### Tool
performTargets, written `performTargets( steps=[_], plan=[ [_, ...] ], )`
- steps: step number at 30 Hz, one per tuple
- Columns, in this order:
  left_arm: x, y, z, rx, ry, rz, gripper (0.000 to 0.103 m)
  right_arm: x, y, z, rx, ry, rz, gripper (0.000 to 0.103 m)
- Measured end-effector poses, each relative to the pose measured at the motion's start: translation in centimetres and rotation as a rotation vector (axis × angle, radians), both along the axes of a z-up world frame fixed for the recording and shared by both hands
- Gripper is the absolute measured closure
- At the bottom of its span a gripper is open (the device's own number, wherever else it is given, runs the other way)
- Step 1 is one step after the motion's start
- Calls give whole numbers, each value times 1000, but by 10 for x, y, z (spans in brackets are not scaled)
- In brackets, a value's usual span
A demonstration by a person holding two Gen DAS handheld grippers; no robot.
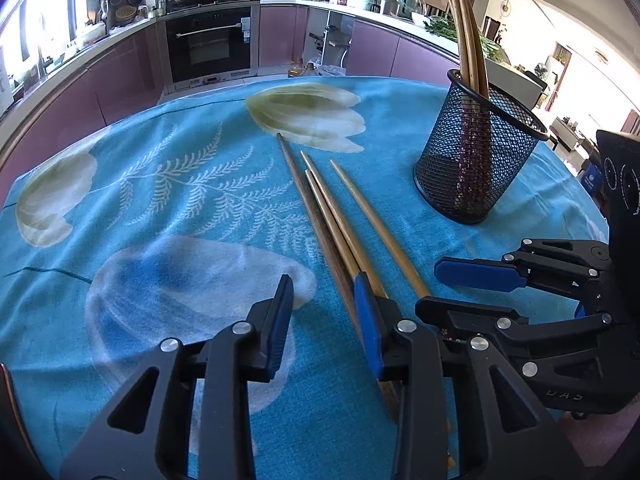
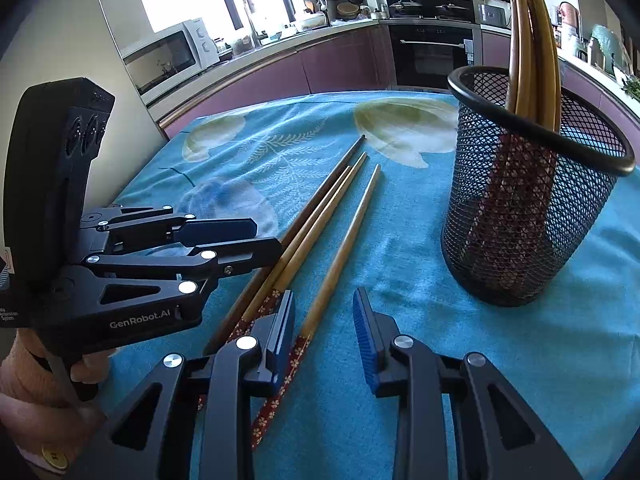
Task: Organize utensils
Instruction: 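Move both open grippers back to the remaining chopsticks on the cloth, then close the left gripper on a chopstick while the right gripper grasps another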
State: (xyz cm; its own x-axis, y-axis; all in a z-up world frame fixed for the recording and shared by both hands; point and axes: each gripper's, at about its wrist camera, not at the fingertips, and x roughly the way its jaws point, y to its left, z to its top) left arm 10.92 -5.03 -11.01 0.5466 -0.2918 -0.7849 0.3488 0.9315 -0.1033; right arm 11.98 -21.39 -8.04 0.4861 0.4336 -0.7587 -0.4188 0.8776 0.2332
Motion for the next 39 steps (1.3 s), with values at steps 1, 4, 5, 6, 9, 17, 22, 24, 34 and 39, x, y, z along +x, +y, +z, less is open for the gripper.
performTargets(
  steps=[1,4,5,6,9,17,22,24,34,39],
  plan=[
    [0,-1,0,8,-4,-1,68,2,1,0,-3,-1,-1,74],
    [4,-1,0,8,4,-3,70,6,4,0,-4,-3,-7,74],
    [6,0,-1,0,10,-2,70,7,5,0,-5,-4,-9,74],
    [7,1,-1,-9,17,-2,71,8,6,0,-5,-4,-11,75],
    [7,-1,-2,-5,13,-6,76,10,6,-1,-6,-4,-16,77],
    [5,-3,-3,-13,21,-5,85,13,3,-2,0,4,-26,83],
    [11,-3,-3,-7,31,-1,86,15,2,-2,4,8,-28,83],
    [11,-3,-3,-7,31,5,89,15,1,-2,6,9,-28,83],
    [-7,7,-5,-48,47,59,94,13,-4,-3,14,14,-31,87],
    [-20,5,-6,-52,65,42,94,11,-9,-2,15,25,-35,91]
  ],
)
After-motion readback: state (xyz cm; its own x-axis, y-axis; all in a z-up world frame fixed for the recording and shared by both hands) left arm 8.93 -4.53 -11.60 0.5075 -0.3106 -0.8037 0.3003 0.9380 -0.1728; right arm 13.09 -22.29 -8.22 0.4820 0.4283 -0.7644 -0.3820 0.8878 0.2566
